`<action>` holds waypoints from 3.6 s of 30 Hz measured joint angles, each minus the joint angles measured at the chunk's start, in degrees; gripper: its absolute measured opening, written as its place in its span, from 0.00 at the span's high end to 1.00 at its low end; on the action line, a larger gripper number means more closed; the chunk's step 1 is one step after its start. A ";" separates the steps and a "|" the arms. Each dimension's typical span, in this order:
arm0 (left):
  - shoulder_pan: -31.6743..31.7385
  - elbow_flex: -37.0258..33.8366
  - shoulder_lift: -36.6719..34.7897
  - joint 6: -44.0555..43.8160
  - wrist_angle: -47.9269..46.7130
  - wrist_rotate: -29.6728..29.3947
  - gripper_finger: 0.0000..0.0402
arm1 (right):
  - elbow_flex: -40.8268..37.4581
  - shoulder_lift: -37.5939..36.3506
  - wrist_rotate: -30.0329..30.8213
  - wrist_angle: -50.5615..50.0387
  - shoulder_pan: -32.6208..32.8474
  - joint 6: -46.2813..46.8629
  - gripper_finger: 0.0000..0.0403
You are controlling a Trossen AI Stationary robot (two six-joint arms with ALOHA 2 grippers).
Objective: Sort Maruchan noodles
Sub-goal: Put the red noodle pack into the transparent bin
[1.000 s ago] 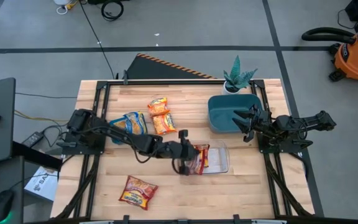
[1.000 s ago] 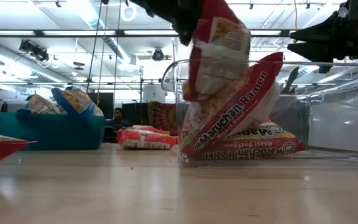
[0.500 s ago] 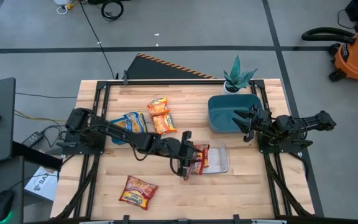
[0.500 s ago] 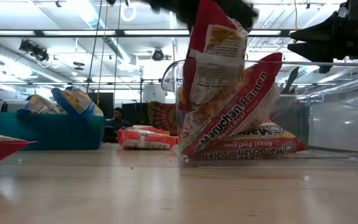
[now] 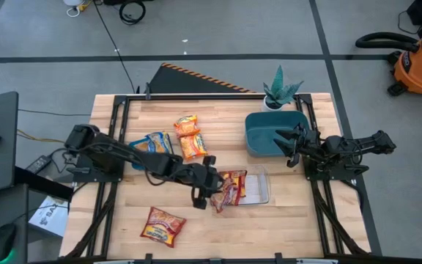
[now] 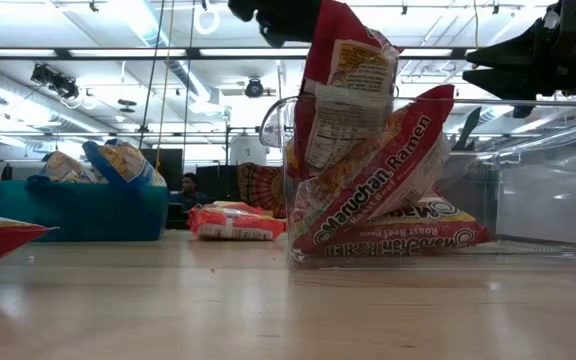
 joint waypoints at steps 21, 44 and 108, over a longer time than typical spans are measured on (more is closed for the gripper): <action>-1.54 0.01 4.08 2.63 5.49 -0.34 0.59 | -0.01 0.00 0.00 0.00 -0.02 0.01 0.51; -12.20 -0.28 8.29 -35.80 -22.73 13.31 0.59 | 0.00 0.00 -0.02 0.02 -0.01 0.00 0.51; -2.62 7.16 2.12 -10.79 -31.89 33.20 0.99 | 0.00 0.02 -0.02 0.02 0.00 0.00 0.51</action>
